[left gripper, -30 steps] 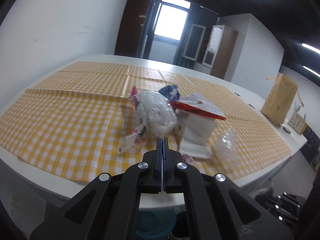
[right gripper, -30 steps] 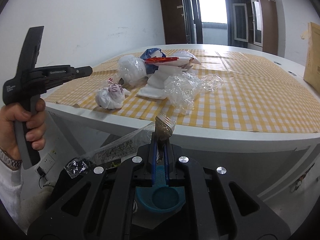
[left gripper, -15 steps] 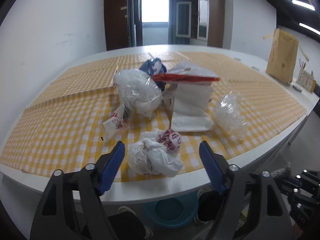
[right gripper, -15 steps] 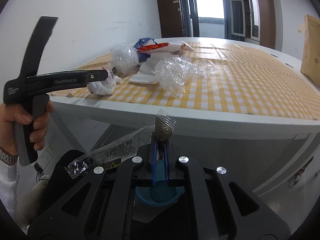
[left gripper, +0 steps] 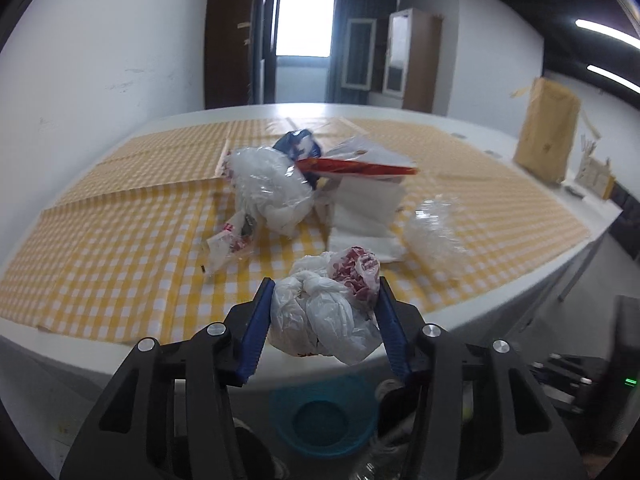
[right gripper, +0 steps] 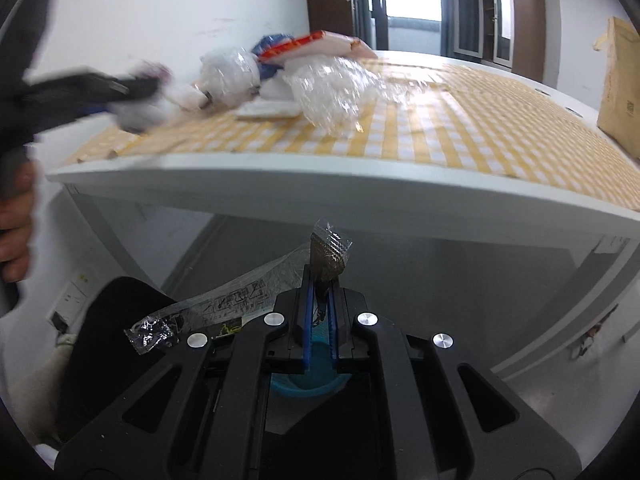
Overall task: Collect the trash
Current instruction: 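Carry the white bag and gold wrapper down over the blue basket with both tools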
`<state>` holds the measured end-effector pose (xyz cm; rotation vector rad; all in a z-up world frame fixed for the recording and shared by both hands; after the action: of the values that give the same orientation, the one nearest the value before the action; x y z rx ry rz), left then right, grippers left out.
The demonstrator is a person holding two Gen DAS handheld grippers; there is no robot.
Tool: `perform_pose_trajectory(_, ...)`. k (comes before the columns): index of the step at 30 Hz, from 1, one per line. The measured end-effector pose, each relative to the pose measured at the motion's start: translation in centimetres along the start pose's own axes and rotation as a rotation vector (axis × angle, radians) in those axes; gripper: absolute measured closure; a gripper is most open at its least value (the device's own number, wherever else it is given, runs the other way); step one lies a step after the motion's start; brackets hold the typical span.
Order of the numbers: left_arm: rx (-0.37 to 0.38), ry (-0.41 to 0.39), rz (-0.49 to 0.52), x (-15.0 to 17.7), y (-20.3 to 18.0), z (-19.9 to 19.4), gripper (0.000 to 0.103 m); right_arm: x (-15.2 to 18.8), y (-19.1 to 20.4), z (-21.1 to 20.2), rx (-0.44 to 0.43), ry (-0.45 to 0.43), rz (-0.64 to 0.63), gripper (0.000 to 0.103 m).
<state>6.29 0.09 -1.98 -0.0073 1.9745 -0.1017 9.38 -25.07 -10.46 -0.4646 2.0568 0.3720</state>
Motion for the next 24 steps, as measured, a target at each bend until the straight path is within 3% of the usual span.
perform_pose_trajectory(7, 0.086, 0.046, 0.057, 4.1, -2.1, -5.0, 0.053, 2.2, 0.4, 2.1, 0.052, 0.035, -0.012, 0.098)
perform_pose_trajectory(11, 0.205, 0.146, -0.037, 7.6, -1.9, -4.2, 0.053, 3.7, 0.2, 3.9, 0.055, 0.072, 0.015, 0.098)
perform_pose_trajectory(18, 0.173, 0.233, -0.039, 12.7, -1.6, 0.1, 0.054, 6.6, 0.3, 8.2, 0.077, 0.161, 0.054, 0.098)
perform_pose_trajectory(24, 0.139, 0.304, -0.127, 16.9, 0.1, 4.8, 0.054, 8.0, 1.5, 12.4, 0.098, 0.227, 0.025, 0.098)
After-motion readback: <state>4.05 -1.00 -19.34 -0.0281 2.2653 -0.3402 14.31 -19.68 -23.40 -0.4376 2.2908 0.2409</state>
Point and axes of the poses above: each gripper's, at about its wrist camera, not at the fingertips, and z roughly the way its jaws point, y to its left, x to its underside, the point moved 1 cm from there along z, roughly the way its jaws point, and after that the axes turned 11 degrees about -y, right-handed, at the moved point
